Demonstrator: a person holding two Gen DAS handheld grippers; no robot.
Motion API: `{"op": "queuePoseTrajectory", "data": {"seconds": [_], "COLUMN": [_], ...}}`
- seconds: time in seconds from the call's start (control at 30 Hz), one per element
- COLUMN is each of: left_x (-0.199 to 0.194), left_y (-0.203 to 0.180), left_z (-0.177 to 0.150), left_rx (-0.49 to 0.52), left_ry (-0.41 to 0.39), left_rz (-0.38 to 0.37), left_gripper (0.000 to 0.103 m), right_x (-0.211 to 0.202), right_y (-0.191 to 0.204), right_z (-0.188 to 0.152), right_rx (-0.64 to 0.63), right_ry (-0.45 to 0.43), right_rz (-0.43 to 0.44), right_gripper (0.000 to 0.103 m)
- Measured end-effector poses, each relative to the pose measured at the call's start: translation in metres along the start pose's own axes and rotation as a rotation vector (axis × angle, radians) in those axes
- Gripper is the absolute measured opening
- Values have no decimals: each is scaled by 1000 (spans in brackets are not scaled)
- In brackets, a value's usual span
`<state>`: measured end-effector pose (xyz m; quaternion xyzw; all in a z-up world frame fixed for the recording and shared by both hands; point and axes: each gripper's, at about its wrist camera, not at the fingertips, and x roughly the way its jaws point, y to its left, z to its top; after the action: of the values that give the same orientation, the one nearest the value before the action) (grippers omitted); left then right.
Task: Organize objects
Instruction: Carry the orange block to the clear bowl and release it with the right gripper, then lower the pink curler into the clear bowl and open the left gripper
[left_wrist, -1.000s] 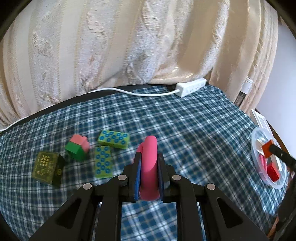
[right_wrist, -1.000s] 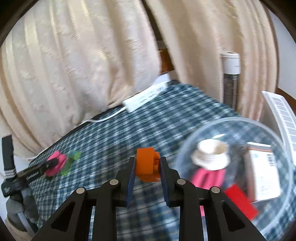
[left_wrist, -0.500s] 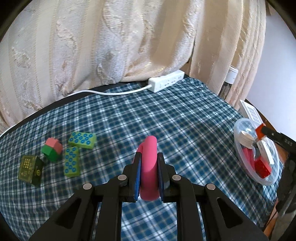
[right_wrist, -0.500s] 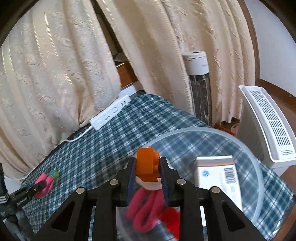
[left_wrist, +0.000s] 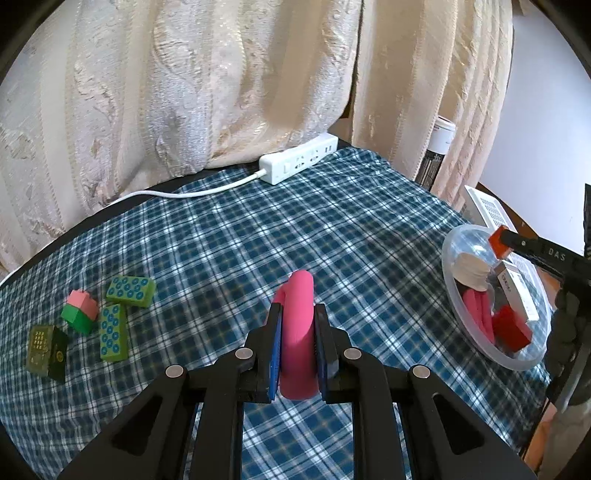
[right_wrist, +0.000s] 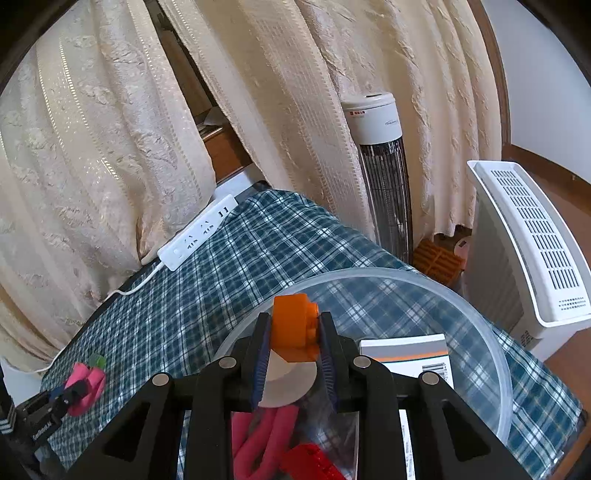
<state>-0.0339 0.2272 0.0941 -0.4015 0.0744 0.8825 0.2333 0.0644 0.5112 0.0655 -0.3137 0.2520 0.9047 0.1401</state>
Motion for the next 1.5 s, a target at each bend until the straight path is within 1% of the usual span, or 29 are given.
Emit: {"op": "queuePoseTrajectory", "data": {"seconds": [0.23, 0.33, 0.37, 0.4, 0.43, 0.47, 0.6, 0.77, 0.9, 1.23, 1.4, 1.5], "left_x": [3, 5, 5, 6, 6, 7, 10, 14, 18, 27, 30, 31], "left_y": [-11, -15, -17, -18, -19, -21, -28, -42, -59, -112, -142, -156], "left_z": [2, 3, 3, 3, 3, 3, 5, 7, 8, 11, 13, 14], "left_rx": [18, 25, 29, 31, 32, 33, 44, 59, 83, 161, 206, 231], "left_ry": [6, 11, 13, 16, 18, 22, 29, 41, 52, 66, 71, 64], "left_rz": [-9, -13, -16, -19, -24, -29, -39, -72, -102, -198, -235, -242], "left_gripper": [16, 16, 16, 16, 16, 16, 16, 16, 16, 16, 16, 16], "right_x": [4, 7, 8, 8, 7, 7, -1, -13, -27, -51, -57, -59], "right_y": [-4, -8, -9, -11, -13, -14, -18, -23, -25, -41, -55, -64], "right_z": [1, 2, 2, 3, 3, 3, 0, -3, -8, -15, -18, -19], "right_rx": [9, 27, 33, 42, 57, 62, 72, 80, 64, 44, 60, 73], "right_ry": [9, 16, 18, 20, 18, 13, -7, -30, -64, -115, -114, -110], "right_rz": [7, 12, 14, 18, 26, 27, 32, 40, 27, 3, 1, -3], "right_gripper": [27, 29, 38, 45, 56, 57, 57, 57, 57, 57, 57, 57]}}
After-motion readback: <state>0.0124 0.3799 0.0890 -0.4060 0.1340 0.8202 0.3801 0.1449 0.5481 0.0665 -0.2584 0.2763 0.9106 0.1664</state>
